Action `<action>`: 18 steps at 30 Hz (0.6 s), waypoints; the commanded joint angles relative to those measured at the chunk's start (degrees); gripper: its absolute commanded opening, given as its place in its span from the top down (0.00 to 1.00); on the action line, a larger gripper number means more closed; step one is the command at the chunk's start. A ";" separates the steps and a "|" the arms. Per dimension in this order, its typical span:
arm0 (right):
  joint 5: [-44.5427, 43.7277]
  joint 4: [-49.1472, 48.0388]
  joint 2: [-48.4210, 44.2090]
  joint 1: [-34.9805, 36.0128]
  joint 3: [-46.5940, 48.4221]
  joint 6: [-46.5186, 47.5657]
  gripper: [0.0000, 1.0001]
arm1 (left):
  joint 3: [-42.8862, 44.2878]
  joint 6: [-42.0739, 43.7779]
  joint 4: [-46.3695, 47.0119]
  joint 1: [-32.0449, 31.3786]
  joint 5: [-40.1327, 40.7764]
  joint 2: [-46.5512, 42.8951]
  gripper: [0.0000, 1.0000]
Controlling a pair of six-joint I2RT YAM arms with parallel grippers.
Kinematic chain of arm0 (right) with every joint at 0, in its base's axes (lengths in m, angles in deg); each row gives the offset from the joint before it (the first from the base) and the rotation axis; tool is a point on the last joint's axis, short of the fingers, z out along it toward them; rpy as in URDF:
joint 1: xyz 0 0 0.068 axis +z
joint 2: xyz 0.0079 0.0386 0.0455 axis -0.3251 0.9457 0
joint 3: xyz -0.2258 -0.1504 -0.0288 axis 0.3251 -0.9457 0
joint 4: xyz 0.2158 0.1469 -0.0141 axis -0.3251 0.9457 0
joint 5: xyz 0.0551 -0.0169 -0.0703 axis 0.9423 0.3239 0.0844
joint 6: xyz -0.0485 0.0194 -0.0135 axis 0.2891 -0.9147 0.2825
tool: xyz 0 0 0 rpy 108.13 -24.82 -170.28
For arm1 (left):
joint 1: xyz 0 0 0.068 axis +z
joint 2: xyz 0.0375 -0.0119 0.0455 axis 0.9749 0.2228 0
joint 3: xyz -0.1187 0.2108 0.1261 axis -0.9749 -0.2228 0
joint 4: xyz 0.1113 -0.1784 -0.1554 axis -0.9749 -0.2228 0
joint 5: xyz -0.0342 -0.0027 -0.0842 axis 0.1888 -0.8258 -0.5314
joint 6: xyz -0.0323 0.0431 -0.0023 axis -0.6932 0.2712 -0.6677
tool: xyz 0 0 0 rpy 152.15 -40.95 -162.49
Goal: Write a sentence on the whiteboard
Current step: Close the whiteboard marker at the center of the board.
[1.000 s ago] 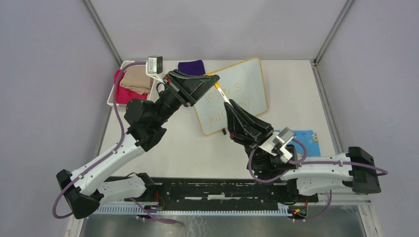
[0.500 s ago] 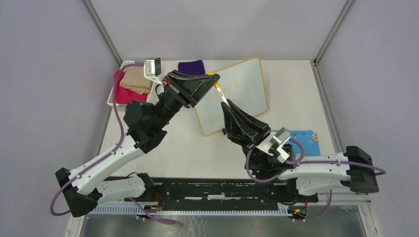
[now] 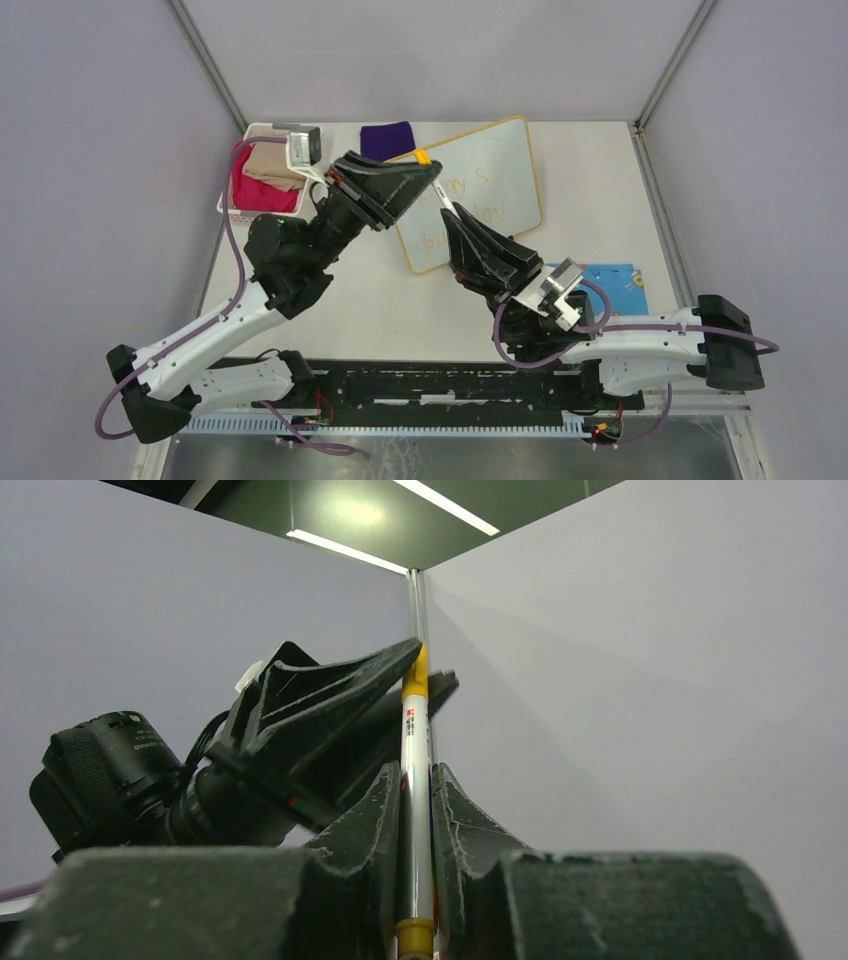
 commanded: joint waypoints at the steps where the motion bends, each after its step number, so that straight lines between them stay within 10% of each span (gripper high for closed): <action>1: -1.15 -0.56 -0.74 -1.80 2.46 -0.50 1.00 | -2.64 2.32 -10.65 -4.58 -11.69 -0.57 0.63; 18: 2.47 6.13 -6.48 -1.75 -2.26 -3.73 1.00 | 2.83 11.39 -17.21 -4.48 -0.95 -5.61 0.29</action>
